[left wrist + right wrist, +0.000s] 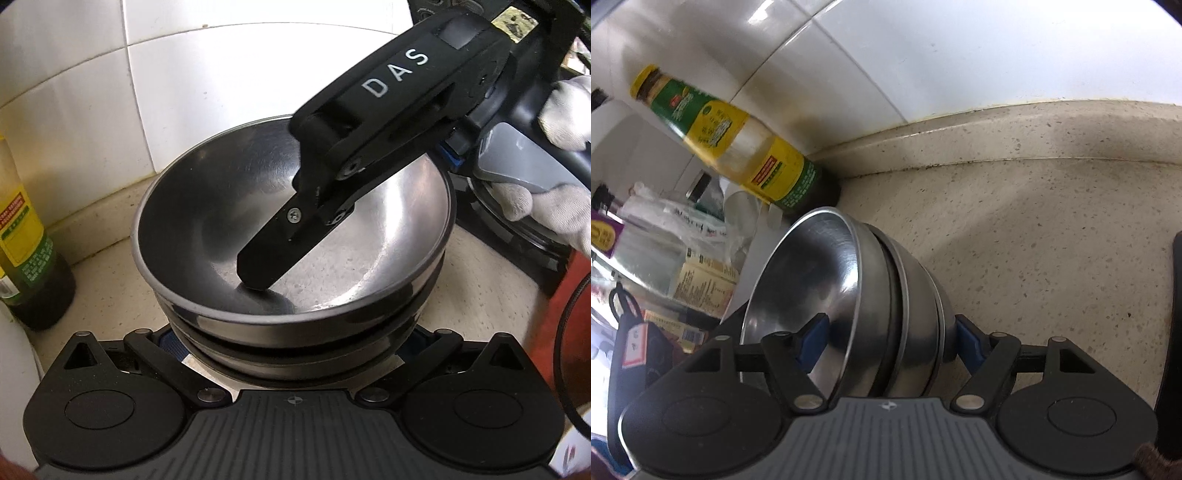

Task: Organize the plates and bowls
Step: 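Grip the rim of the bowl stack with both grippers and lift it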

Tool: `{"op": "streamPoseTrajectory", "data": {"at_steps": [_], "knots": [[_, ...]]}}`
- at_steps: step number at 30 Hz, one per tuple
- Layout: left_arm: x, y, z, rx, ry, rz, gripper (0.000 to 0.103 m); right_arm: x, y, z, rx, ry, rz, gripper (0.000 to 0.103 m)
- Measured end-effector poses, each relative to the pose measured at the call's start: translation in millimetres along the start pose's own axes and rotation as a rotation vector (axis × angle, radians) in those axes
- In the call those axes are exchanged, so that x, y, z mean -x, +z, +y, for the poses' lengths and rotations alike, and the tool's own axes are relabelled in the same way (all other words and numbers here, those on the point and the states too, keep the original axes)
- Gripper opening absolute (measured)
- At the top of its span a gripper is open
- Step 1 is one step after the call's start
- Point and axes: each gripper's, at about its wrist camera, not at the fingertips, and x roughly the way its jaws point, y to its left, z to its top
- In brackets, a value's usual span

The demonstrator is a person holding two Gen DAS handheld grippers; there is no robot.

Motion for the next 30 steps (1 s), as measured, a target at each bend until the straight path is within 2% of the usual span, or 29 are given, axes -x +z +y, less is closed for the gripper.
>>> {"op": "streamPoseTrajectory", "data": {"at_steps": [6,15,24,30], "knots": [[-9.2,13.9,-13.6,0.002,0.035,-0.002,0.103,4.0,0.3,1.5,0.005,-0.011,-0.015,0.067],[6.2,27.4,-34.3,0.001,0.082,-0.040,0.103,24.1,11.1,12.1,0.030,-0.010,-0.062,0.067],[37.7,39.2,-58.7,-0.011,0.140,-0.075,0.103,51.2,11.8,34.2,0.078,0.002,-0.107,0.067],[66.4,40.7,-98.4,-0.023,0.201,-0.093,0.103,77.9,0.7,56.4,0.115,0.036,-0.139,0.067]]}}
